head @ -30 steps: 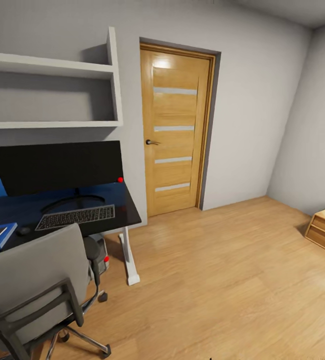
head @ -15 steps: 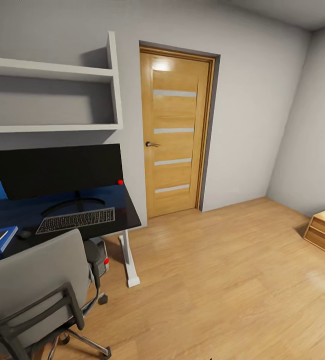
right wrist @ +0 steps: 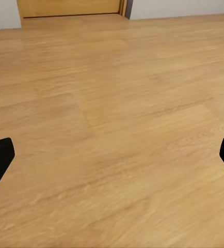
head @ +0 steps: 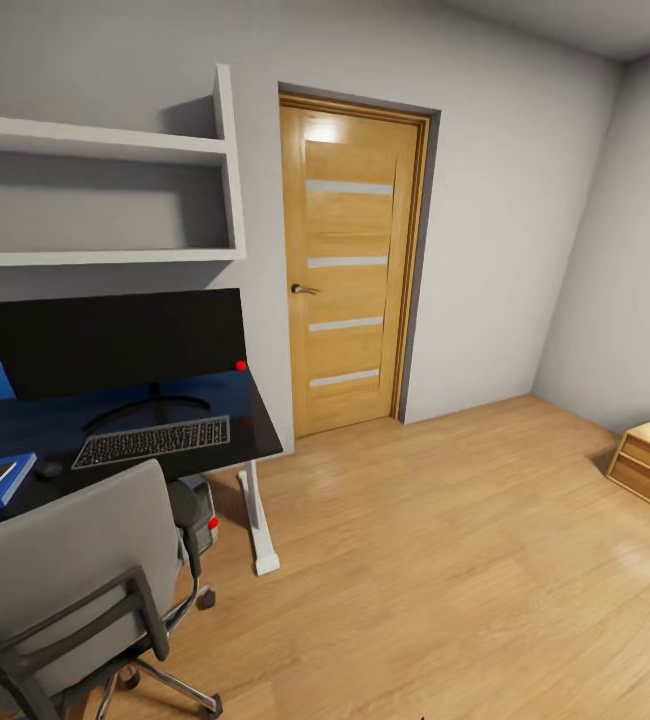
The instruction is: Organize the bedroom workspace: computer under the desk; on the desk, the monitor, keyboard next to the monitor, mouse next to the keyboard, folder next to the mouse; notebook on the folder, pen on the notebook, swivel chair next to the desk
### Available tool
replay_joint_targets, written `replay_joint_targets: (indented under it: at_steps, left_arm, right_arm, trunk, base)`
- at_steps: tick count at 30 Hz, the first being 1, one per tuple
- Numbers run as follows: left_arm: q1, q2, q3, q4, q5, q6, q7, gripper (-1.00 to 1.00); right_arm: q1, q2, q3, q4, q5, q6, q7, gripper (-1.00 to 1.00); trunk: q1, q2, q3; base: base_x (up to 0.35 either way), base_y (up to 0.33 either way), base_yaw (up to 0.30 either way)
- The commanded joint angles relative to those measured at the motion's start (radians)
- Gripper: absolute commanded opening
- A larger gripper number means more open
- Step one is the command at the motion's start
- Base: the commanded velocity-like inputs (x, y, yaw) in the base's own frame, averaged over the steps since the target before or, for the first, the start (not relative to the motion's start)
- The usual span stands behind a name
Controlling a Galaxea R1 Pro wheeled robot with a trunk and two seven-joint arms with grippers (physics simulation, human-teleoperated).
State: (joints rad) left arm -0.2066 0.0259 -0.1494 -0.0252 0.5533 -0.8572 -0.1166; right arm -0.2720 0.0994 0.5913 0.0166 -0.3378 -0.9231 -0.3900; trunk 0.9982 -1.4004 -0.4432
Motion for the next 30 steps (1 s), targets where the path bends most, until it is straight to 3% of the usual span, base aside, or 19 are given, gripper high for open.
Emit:
replay_joint_targets:
  at_steps: [1,6,15,18,30]
  left_arm:
    - [-0.001,0.000,-0.006,0.001,0.011,0.004,-0.007,1.00]
    - [-0.001,0.000,-0.006,0.002,0.011,0.059,-0.006,1.00]
    - [0.005,0.002,-0.006,0.002,0.011,0.346,-0.007,1.00]
    - [0.014,0.003,-0.005,0.002,0.011,0.394,-0.007,1.00]
    - [0.021,0.006,-0.005,0.001,0.012,0.426,-0.002,1.00]
  right_arm:
    - [-0.001,0.001,0.009,0.002,-0.004,-0.002,-0.006,1.00]
    - [-0.001,0.001,0.009,0.002,-0.004,-0.001,-0.006,1.00]
    - [-0.001,0.001,0.008,0.003,-0.006,0.026,-0.008,1.00]
    - [-0.001,0.000,0.008,0.004,-0.006,0.030,-0.009,1.00]
    - [-0.001,0.000,0.008,0.005,-0.006,0.040,-0.009,1.00]
  trunk:
    - [0.000,-0.001,-0.001]
    - [0.000,-0.001,-0.001]
    - [0.000,-0.001,-0.001]
    - [0.000,-0.001,-0.001]
    - [0.000,-0.001,-0.001]
  base:
    - [0.000,0.000,0.000]
    - [0.000,0.000,0.000]
    - [0.000,0.000,0.000]
    - [0.000,0.000,0.000]
    - [0.000,0.000,0.000]
